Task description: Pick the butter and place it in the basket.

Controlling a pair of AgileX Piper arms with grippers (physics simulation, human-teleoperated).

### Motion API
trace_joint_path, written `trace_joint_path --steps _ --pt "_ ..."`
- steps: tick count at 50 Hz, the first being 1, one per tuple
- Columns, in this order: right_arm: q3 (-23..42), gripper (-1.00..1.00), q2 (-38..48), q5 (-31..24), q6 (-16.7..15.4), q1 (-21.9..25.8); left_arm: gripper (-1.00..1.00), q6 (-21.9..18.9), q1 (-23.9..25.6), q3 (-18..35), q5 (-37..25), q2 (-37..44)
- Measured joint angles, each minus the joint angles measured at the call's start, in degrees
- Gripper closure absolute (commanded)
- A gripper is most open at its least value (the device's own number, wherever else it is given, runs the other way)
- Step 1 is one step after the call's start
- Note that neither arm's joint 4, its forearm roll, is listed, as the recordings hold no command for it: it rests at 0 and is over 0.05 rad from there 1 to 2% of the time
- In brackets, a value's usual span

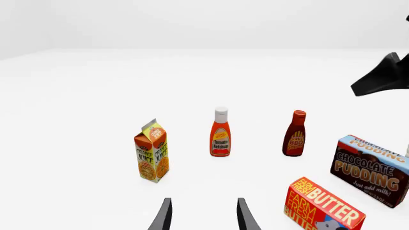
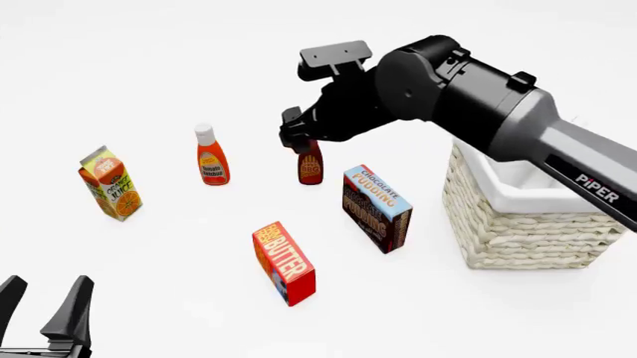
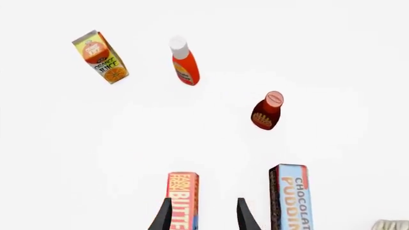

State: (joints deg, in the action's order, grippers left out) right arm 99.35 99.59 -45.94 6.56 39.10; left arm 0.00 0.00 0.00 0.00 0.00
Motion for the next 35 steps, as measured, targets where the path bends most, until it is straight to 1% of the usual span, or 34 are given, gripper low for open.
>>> trace_joint_path --steps 15,35 --pt "0.48 -1.0 2.17 0.72 1.52 1.0 -1.0 0.0 0.0 0.0 0.0 0.0" --pt "-0.44 -1.0 4.59 2.07 3.67 2.43 -1.0 0.0 0.0 0.0 0.0 0.0"
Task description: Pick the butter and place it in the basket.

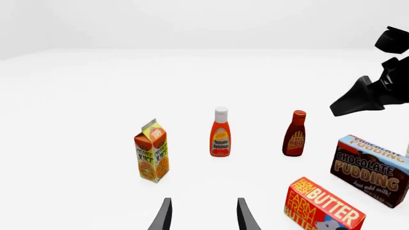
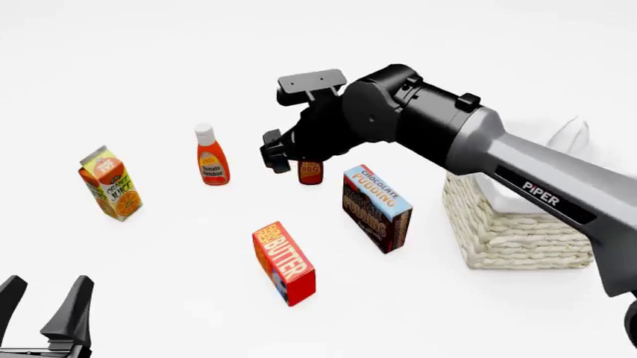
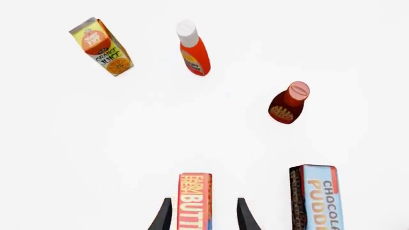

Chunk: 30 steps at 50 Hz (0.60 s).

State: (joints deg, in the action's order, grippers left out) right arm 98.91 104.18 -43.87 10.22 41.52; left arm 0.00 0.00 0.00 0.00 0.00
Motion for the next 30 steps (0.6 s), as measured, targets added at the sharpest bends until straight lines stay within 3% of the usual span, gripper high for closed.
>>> trace_joint_path --steps 30 --pt "0.55 -1.0 4.4 0.01 3.58 1.58 -1.0 0.0 0.0 0.0 0.0 0.0"
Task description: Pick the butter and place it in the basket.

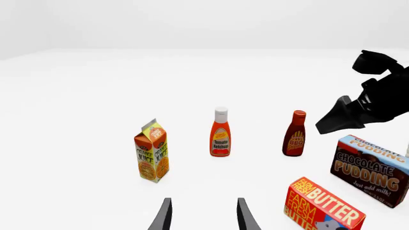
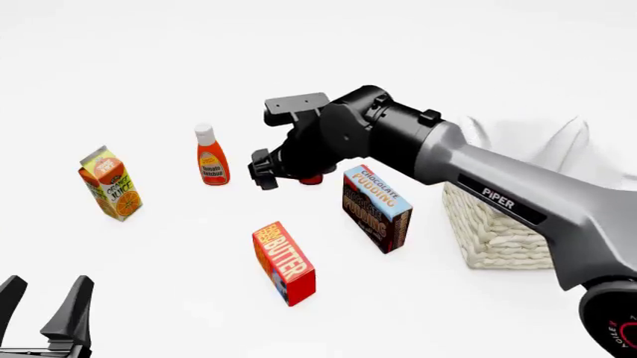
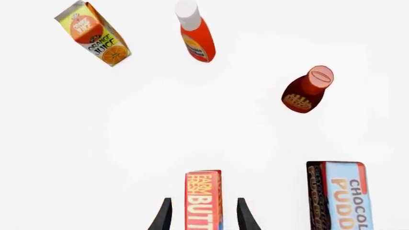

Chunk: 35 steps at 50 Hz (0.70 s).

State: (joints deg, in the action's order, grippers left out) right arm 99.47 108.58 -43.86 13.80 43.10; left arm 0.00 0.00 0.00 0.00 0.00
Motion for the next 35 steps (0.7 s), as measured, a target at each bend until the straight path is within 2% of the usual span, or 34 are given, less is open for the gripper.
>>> trace_joint_path --steps 35 --pt "-2.1 -1.0 2.16 1.3 1.99 0.24 -1.0 0.0 0.0 0.0 0.0 0.0"
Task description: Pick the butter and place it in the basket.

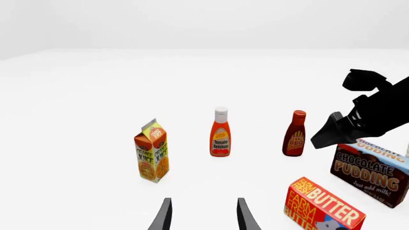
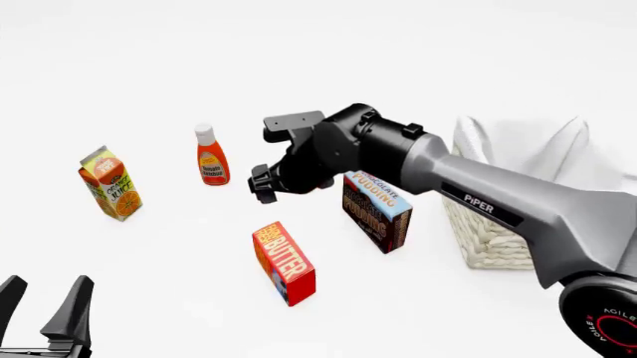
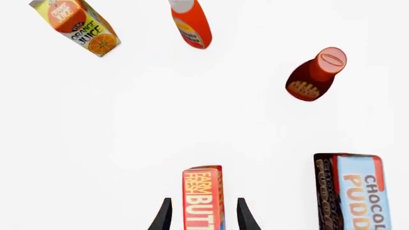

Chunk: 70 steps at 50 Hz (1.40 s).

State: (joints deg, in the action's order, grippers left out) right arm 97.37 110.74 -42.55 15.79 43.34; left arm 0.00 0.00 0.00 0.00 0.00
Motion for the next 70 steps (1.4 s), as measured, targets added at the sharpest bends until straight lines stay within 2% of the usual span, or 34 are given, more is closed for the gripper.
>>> trace_joint_path --steps 29,70 --pt "-4.19 -1.0 0.34 2.12 1.88 0.75 -1.0 0.0 0.0 0.0 0.0 0.0" --pt "-1.64 -1.0 4.59 0.07 1.2 1.09 -1.0 0.0 0.0 0.0 0.0 0.0"
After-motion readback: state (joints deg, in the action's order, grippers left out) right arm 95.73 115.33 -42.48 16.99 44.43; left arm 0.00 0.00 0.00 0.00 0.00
